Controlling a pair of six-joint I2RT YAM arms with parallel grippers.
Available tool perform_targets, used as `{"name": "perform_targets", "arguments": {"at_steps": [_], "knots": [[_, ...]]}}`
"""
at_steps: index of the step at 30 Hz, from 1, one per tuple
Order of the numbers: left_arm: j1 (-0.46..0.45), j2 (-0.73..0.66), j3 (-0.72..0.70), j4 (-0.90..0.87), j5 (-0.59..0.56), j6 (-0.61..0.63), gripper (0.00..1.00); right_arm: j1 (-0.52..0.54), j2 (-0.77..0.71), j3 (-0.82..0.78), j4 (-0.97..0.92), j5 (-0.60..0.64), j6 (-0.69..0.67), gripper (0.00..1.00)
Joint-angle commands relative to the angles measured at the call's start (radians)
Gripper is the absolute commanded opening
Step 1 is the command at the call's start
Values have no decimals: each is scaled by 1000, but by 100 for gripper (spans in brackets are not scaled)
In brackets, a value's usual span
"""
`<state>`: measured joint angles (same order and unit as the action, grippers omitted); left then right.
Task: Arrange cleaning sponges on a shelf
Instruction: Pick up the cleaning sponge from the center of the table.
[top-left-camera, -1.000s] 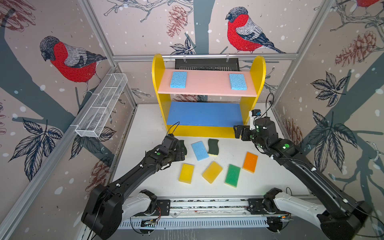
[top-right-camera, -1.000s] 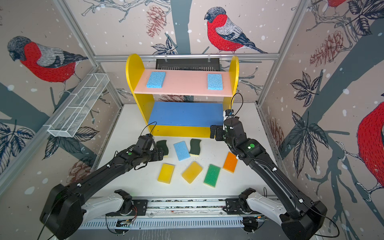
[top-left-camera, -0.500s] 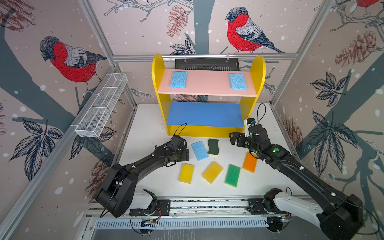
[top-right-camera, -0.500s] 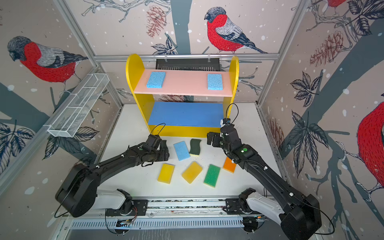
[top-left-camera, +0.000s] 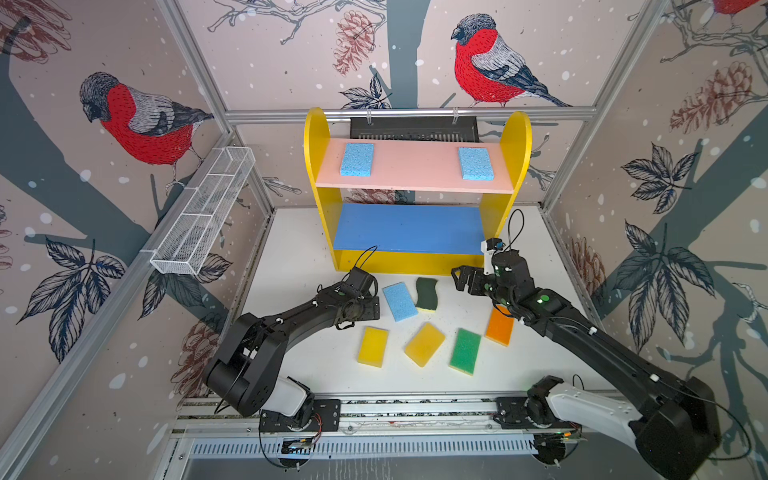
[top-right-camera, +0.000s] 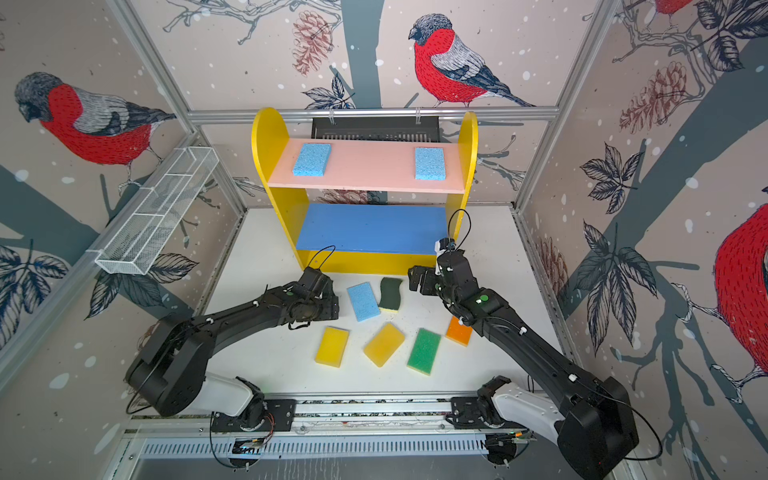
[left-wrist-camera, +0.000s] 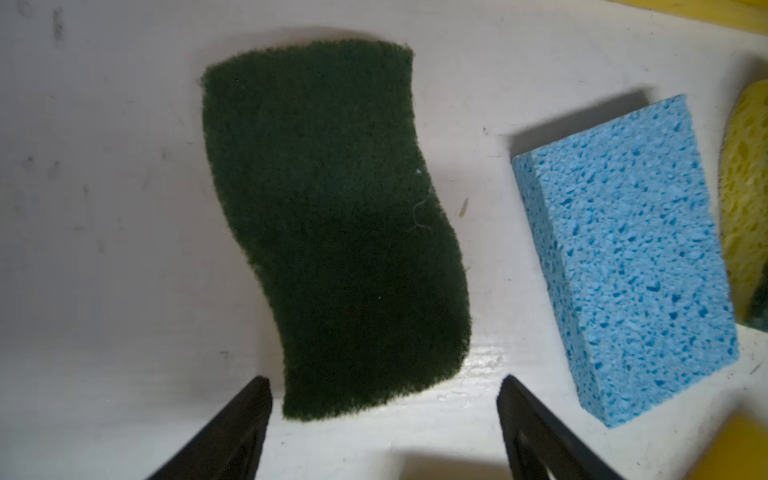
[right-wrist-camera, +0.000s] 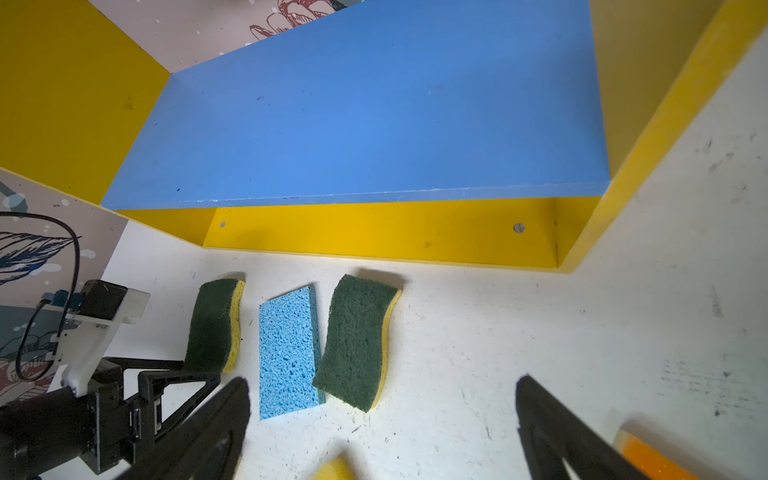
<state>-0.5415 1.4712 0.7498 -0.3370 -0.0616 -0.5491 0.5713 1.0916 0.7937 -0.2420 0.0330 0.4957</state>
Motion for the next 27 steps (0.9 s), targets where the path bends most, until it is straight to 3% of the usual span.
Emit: {"name": "perform_targets", "arguments": {"at_steps": [1, 15, 27], "knots": [[-4, 13, 14, 27, -21, 6, 86, 1, 11, 9, 13, -14, 3, 99], [-11, 81, 52, -14, -117, -37, 85, 1, 14, -5, 23, -23, 1, 99], [-22, 109, 56, 16, -100, -56, 83, 1, 25, -12, 29, -37, 1, 99]]}}
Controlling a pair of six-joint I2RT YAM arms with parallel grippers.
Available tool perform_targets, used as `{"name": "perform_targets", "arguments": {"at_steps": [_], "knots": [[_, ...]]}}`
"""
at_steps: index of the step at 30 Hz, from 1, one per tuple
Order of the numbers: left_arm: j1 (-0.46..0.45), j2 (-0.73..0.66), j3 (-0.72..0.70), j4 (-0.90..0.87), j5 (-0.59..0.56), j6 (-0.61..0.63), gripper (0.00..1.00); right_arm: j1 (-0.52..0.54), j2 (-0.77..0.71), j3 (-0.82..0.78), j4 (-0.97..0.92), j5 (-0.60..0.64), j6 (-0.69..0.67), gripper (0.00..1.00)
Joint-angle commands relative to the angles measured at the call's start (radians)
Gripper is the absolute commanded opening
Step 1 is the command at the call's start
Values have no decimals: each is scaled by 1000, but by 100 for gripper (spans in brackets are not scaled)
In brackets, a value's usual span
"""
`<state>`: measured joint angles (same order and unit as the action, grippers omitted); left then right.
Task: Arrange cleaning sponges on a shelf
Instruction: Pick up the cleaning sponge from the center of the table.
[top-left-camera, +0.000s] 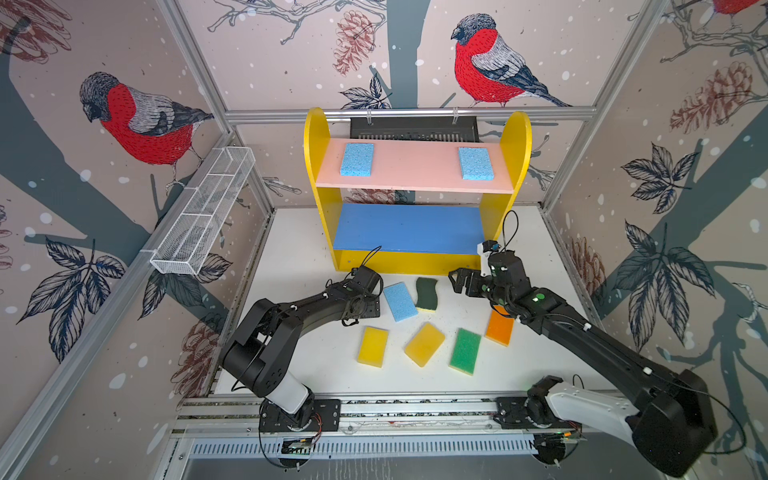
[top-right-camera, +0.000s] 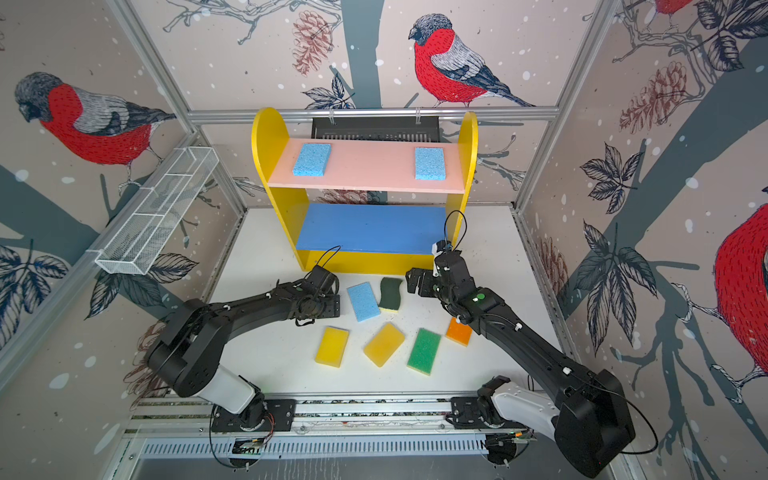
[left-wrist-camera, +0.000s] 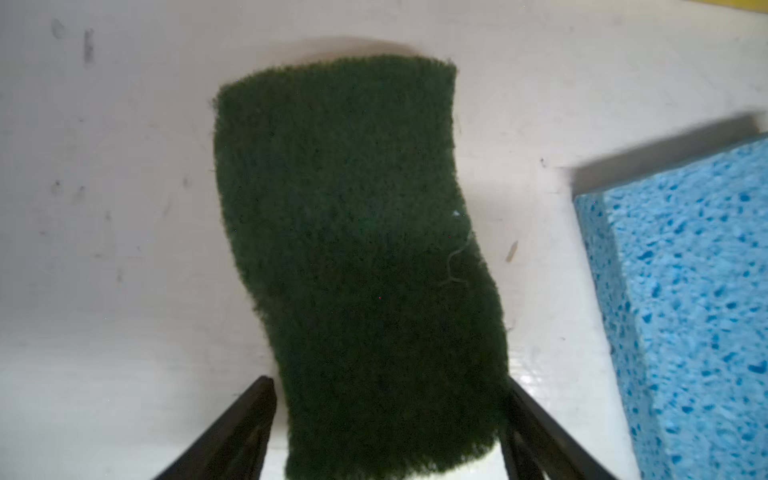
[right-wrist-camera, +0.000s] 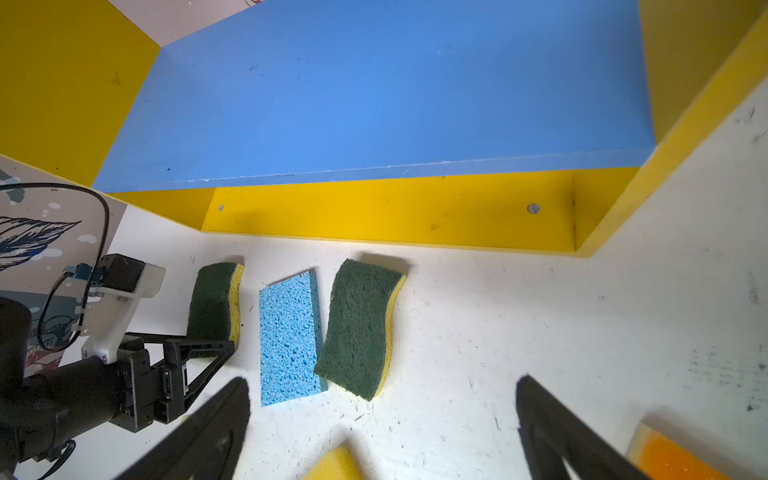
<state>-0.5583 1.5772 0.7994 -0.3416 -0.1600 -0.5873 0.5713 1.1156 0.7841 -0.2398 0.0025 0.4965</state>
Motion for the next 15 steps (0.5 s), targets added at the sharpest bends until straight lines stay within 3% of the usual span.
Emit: {"name": "perform_targets", "arguments": {"at_steps": [1, 15], "knots": [[-5, 2, 7, 22, 0, -20, 83, 1, 1, -2, 26, -6, 1, 99], [-9, 75, 50, 1, -48, -55, 83, 1, -17, -11, 17, 0, 0, 100]]}}
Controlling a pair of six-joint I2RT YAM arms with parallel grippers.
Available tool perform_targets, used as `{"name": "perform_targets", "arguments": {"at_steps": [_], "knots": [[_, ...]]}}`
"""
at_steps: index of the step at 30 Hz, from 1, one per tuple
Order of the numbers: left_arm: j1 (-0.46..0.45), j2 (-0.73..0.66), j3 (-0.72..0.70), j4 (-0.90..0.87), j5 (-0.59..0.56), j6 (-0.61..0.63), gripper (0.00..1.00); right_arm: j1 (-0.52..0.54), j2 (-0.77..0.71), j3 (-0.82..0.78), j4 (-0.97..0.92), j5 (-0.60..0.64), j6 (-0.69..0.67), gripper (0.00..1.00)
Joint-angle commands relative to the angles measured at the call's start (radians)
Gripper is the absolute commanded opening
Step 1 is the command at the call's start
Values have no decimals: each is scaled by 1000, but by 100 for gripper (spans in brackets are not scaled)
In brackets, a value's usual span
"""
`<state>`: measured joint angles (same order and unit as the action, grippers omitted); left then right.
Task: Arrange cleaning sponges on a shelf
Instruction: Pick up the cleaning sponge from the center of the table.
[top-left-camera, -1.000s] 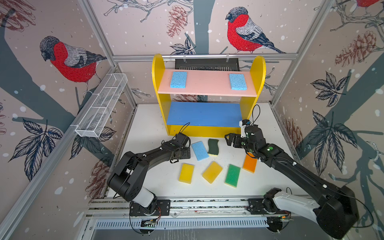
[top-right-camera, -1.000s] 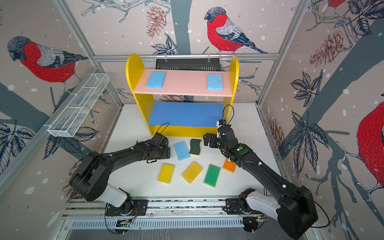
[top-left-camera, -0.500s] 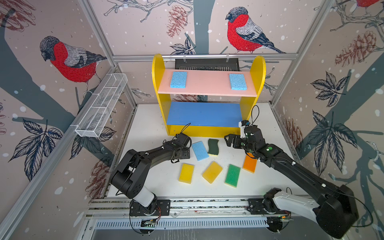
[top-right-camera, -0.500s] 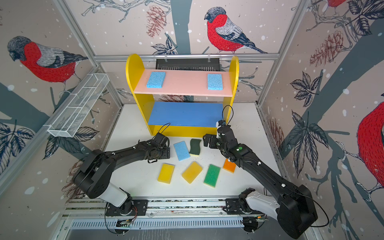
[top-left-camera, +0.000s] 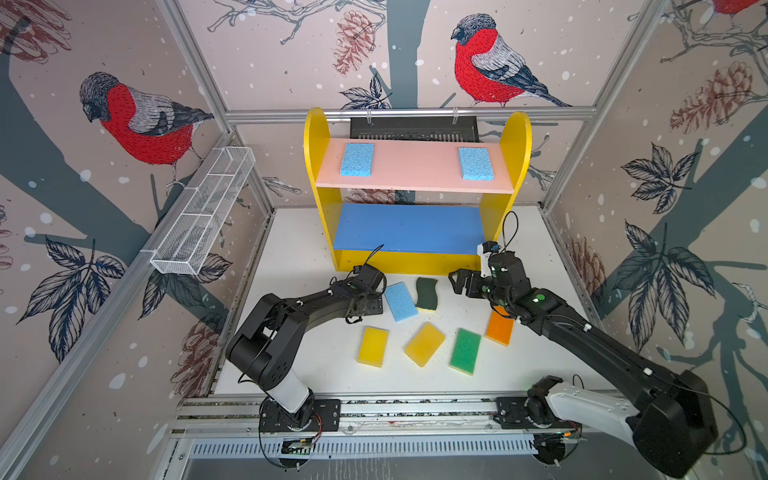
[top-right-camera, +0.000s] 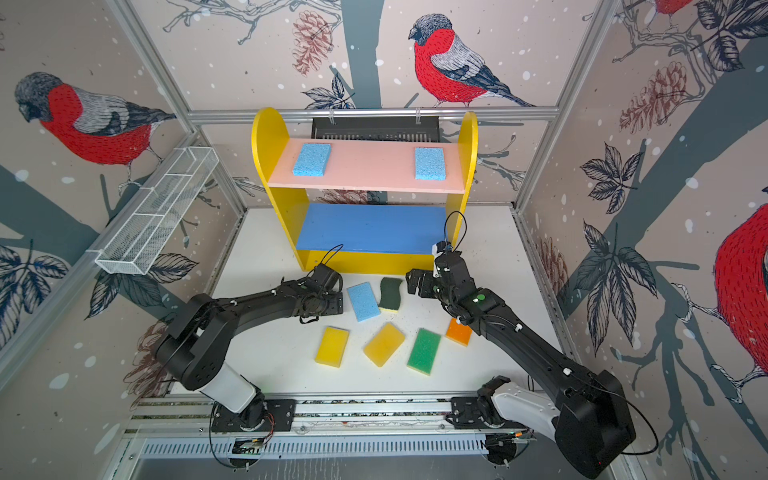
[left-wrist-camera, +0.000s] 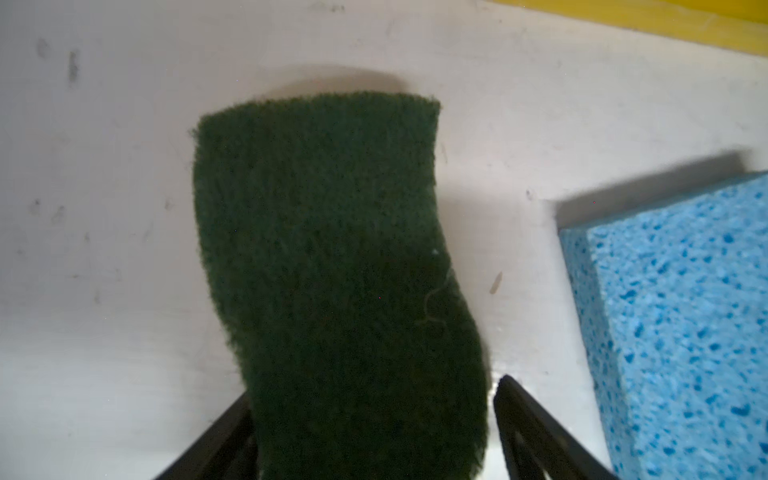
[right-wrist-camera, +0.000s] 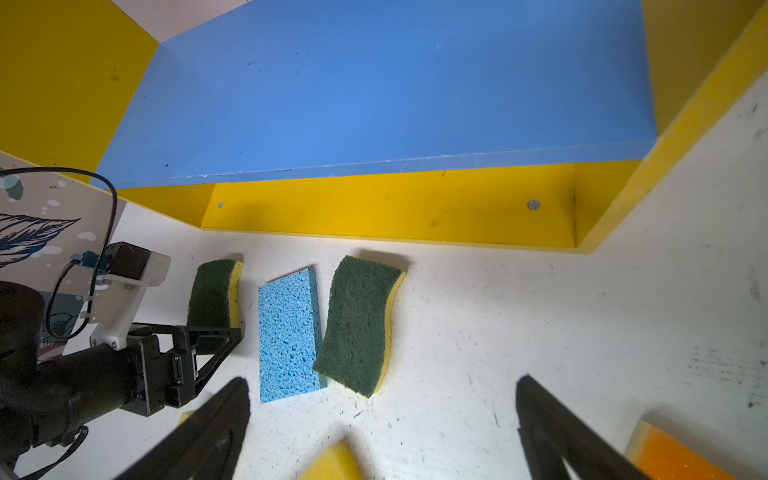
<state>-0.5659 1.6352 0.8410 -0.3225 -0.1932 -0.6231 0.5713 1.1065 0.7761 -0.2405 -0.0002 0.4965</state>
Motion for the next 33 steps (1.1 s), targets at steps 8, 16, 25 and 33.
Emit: {"name": "perform_targets", "arguments": {"at_steps": [8, 16, 25, 33], "knots": [[-1, 22, 3, -35, -16, -30, 78, -1, -38, -9, 6, 17, -4, 99], [-2, -14, -10, -49, -2, -25, 75, 0, -37, -7, 8, 23, -5, 99], [-3, -41, -21, -72, 6, 9, 68, -1, -34, -5, 3, 24, -9, 99], [-11, -154, 24, -189, -14, 47, 68, 0, -52, -3, -8, 34, -27, 100]]}}
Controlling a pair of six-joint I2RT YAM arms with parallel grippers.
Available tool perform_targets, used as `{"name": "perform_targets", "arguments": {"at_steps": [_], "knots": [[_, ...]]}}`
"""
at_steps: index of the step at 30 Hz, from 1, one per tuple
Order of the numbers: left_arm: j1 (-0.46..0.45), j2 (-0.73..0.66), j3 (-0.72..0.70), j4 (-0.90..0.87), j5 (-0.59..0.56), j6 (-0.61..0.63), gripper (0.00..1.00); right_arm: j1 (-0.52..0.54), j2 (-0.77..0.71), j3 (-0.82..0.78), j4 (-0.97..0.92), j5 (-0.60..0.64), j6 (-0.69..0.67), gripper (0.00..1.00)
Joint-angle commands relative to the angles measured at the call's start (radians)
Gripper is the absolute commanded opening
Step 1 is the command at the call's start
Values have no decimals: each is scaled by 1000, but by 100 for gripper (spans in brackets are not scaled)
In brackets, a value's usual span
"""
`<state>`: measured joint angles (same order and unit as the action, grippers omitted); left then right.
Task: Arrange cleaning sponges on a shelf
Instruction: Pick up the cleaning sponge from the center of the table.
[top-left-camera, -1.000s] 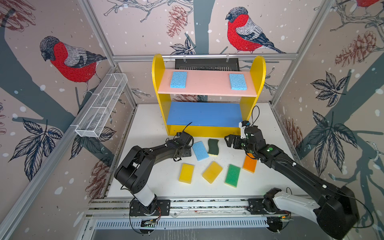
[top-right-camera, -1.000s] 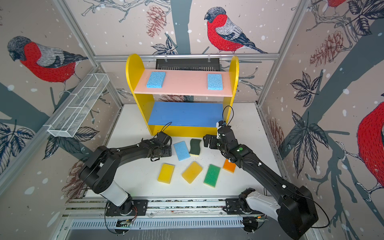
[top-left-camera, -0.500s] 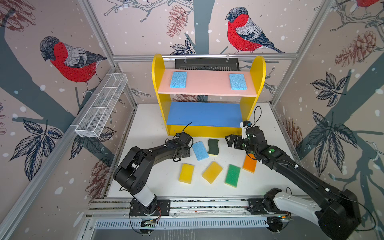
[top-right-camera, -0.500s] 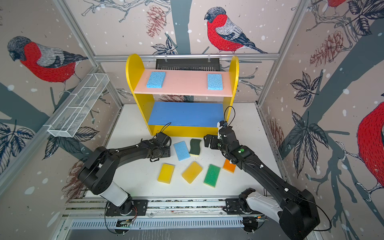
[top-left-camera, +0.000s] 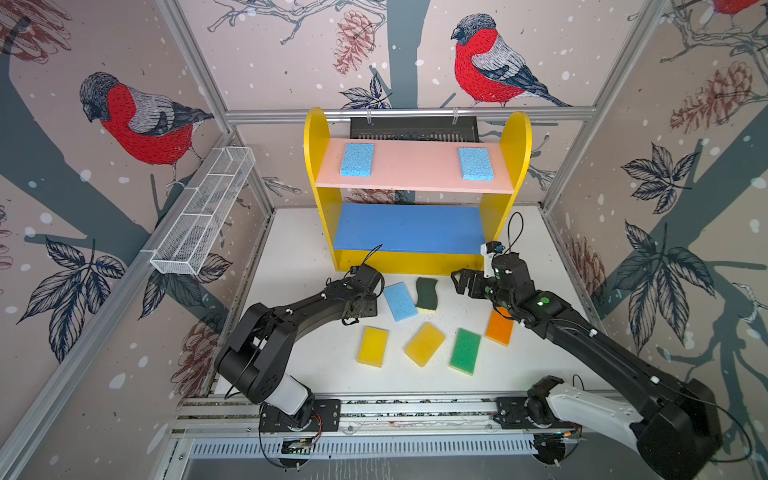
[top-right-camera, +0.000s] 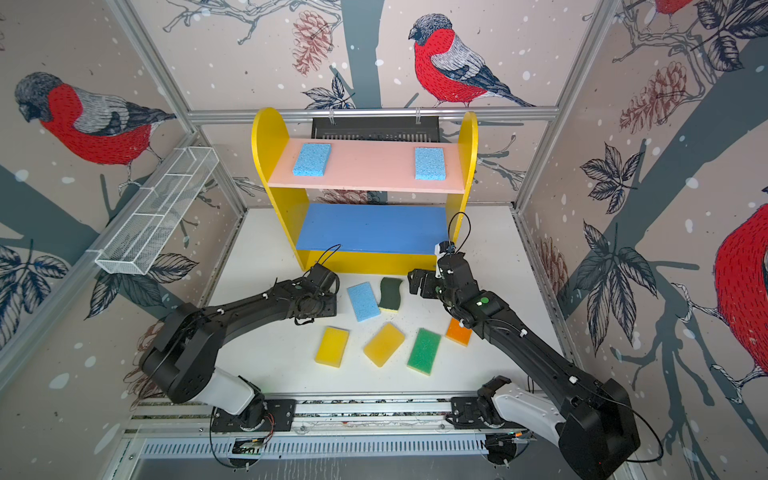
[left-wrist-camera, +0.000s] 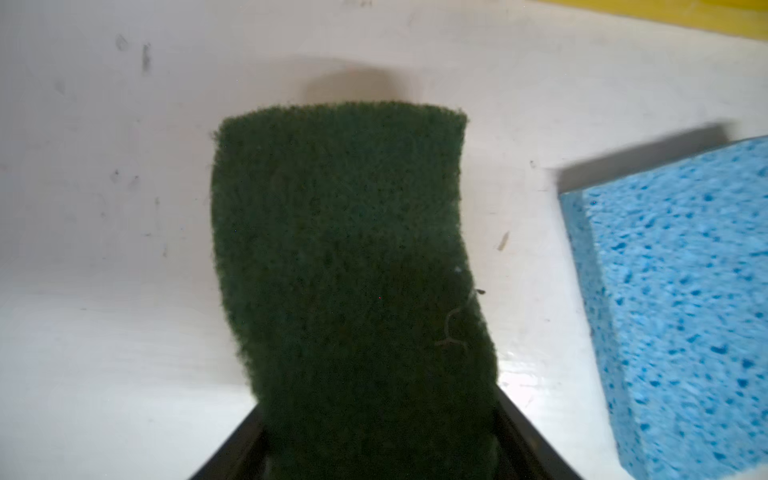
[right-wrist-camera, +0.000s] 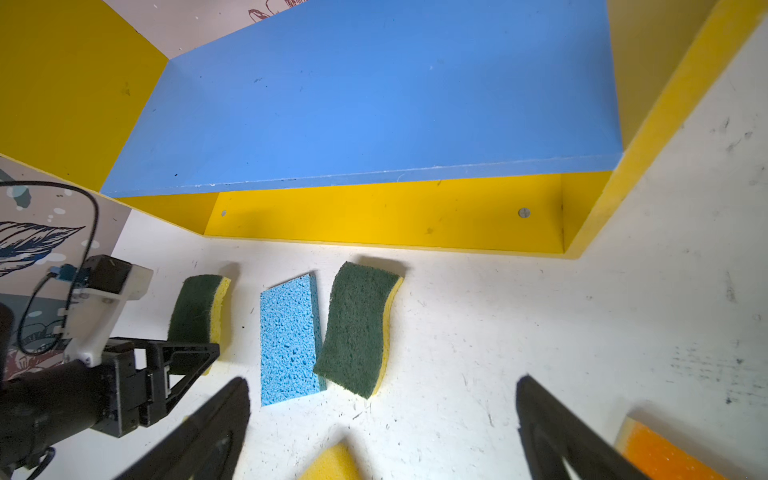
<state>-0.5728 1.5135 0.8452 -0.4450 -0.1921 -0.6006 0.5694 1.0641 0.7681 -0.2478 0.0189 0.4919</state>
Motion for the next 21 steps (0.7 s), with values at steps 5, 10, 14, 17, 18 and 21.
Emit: {"name": "perform_targets", "arguments": {"at_steps": [5, 10, 14, 17, 18, 21], "knots": [[-34, -106, 71, -147, -42, 40, 67, 1, -28, 4, -4, 15, -32, 99], [-85, -170, 146, -252, -99, 27, 67, 2, -46, 4, -5, 12, -39, 99], [-121, -223, 243, -316, -104, 21, 67, 1, -62, 3, -3, 6, -47, 100], [-146, -252, 309, -353, -105, 37, 66, 2, -77, 7, -8, 1, -48, 99], [-151, -259, 334, -366, -105, 42, 67, 1, -85, 6, -8, -1, -48, 99], [-169, -265, 416, -401, -102, 50, 66, 2, -108, 4, -8, -2, -52, 99]]}}
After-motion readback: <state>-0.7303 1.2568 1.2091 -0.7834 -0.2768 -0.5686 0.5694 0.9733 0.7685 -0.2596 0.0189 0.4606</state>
